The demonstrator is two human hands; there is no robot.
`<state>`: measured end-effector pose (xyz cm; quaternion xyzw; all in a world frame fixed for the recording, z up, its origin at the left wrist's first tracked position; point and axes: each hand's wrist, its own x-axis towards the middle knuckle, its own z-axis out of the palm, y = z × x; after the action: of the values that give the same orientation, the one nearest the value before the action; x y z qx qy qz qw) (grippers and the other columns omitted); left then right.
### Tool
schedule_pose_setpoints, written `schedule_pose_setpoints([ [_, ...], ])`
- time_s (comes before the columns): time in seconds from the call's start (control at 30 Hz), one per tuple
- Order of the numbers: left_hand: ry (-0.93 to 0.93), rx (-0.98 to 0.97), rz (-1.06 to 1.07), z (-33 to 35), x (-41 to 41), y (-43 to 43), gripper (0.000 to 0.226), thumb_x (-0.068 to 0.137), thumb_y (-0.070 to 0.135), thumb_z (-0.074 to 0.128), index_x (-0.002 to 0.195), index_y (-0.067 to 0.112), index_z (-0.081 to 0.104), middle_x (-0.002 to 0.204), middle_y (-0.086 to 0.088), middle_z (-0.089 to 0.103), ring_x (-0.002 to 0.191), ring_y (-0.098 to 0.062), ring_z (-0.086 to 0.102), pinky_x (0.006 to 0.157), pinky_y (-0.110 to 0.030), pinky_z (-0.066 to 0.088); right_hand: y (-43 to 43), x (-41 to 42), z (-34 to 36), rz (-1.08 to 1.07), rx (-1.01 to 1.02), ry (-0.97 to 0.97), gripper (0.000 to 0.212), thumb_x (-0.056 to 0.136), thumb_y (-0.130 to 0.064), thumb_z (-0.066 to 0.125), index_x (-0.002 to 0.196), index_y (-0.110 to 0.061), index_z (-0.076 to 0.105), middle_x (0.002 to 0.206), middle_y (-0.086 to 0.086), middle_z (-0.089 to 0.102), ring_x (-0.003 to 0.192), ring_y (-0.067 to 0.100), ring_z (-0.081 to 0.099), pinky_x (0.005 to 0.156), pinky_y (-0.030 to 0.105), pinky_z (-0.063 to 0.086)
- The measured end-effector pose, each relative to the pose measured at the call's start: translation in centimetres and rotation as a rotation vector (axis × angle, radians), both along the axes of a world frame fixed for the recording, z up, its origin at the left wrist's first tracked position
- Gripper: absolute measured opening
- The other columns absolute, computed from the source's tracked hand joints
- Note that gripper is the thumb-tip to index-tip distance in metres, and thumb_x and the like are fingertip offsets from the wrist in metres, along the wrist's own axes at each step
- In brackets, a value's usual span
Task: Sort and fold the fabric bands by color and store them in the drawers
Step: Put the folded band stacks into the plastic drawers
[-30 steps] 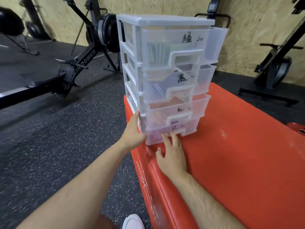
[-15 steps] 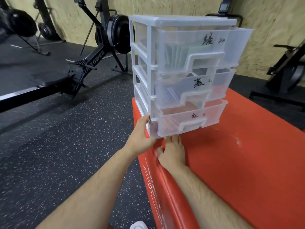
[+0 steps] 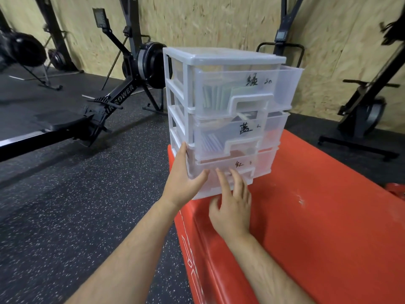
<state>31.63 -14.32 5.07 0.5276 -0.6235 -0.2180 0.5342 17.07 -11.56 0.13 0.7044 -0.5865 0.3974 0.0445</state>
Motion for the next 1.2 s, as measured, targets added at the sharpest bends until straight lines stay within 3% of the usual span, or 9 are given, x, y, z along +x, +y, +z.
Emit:
schedule_pose_setpoints([
  [0.1, 0.005, -0.058, 0.020, 0.8, 0.5, -0.6, 0.051, 0.079, 0.014, 0.073, 0.118, 0.038, 0.049, 0.116, 0.021, 0.056, 0.112, 0.009, 0.049, 0.096, -0.017, 0.039, -1.1, 0.4, 0.3, 0.013, 0.053, 0.039, 0.078, 0.071, -0.018, 0.060, 0.146, -0.032, 0.043, 0.151, 0.002, 0.037, 0.138, 0.027, 0.041, 0.106, 0.046, 0.041],
  [0.23, 0.013, -0.068, 0.069, 1.1, 1.0, -1.3, 0.052, 0.082, 0.016, 0.074, 0.094, 0.059, 0.048, 0.097, 0.043, 0.056, 0.096, 0.018, 0.053, 0.086, -0.009, 0.040, -2.6, 0.8, 1.0, 0.054, 0.084, 0.063, 0.079, 0.073, -0.021, 0.059, 0.148, -0.031, 0.039, 0.155, 0.002, 0.033, 0.138, 0.025, 0.040, 0.108, 0.047, 0.041],
  [0.33, 0.060, -0.040, 0.085, 1.2, 1.1, -1.9, 0.039, 0.082, 0.030, 0.075, 0.103, 0.055, 0.054, 0.106, 0.037, 0.059, 0.103, 0.007, 0.058, 0.091, -0.023, 0.048, -3.5, 1.1, 1.2, 0.066, 0.130, 0.088, 0.079, 0.073, -0.021, 0.056, 0.149, -0.029, 0.040, 0.155, 0.003, 0.032, 0.139, 0.026, 0.038, 0.108, 0.048, 0.041],
  [0.5, 0.097, -0.025, 0.134, 1.0, 1.5, -2.6, 0.033, 0.081, 0.027, 0.074, 0.111, 0.034, 0.061, 0.107, 0.023, 0.066, 0.102, 0.005, 0.061, 0.093, -0.034, 0.051, -3.9, 1.7, 1.5, 0.081, 0.197, 0.113, 0.075, 0.073, -0.022, 0.051, 0.148, -0.026, 0.042, 0.154, 0.004, 0.036, 0.140, 0.026, 0.037, 0.107, 0.050, 0.041],
  [0.63, 0.147, -0.037, 0.168, 1.3, 1.7, -2.1, 0.032, 0.083, 0.031, 0.065, 0.115, 0.031, 0.059, 0.113, 0.019, 0.062, 0.108, 0.002, 0.058, 0.098, -0.039, 0.049, -2.0, 0.8, 1.4, 0.053, -0.119, -0.093, 0.052, 0.072, -0.011, 0.057, 0.123, -0.018, 0.065, 0.135, 0.002, 0.054, 0.121, 0.026, 0.055, 0.096, 0.048, 0.047],
  [0.73, 0.268, -0.180, 0.190, 1.9, 1.8, -1.6, 0.054, 0.085, 0.043, 0.056, 0.134, 0.022, 0.049, 0.132, 0.009, 0.050, 0.124, -0.003, 0.049, 0.105, -0.036, 0.043, -0.6, 0.5, 2.2, 0.006, -0.360, -0.113, 0.060, 0.068, -0.004, 0.067, 0.127, -0.015, 0.066, 0.136, 0.010, 0.054, 0.119, 0.032, 0.057, 0.099, 0.044, 0.044],
  [0.83, 0.276, -0.150, 0.052, 3.5, 1.0, -1.5, 0.080, 0.082, 0.058, 0.063, 0.149, 0.028, 0.033, 0.151, 0.015, 0.035, 0.140, 0.002, 0.032, 0.116, -0.030, 0.029, -1.3, 0.8, 4.9, -0.015, -0.294, -0.014, 0.081, 0.069, -0.008, 0.066, 0.147, -0.021, 0.049, 0.156, 0.010, 0.037, 0.142, 0.031, 0.039, 0.110, 0.043, 0.032],
  [0.93, 0.240, -0.131, -0.034, 4.5, 0.5, -2.2, 0.075, 0.076, 0.055, 0.073, 0.140, 0.040, 0.037, 0.139, 0.035, 0.042, 0.132, 0.015, 0.035, 0.114, -0.020, 0.029, -2.3, 1.0, 6.8, -0.016, -0.254, 0.077, 0.086, 0.071, -0.011, 0.064, 0.152, -0.027, 0.040, 0.161, 0.006, 0.029, 0.149, 0.026, 0.028, 0.112, 0.039, 0.026],
  [1.2, 0.220, -0.176, 0.148, 5.3, 1.4, -4.2, 0.038, 0.085, 0.040, 0.074, 0.119, 0.028, 0.063, 0.114, 0.016, 0.064, 0.108, 0.000, 0.059, 0.097, -0.031, 0.049, -5.5, 2.1, 7.9, 0.006, -0.144, 0.176, 0.086, 0.070, -0.017, 0.049, 0.154, -0.027, 0.036, 0.162, 0.006, 0.028, 0.146, 0.026, 0.034, 0.106, 0.044, 0.041],
])
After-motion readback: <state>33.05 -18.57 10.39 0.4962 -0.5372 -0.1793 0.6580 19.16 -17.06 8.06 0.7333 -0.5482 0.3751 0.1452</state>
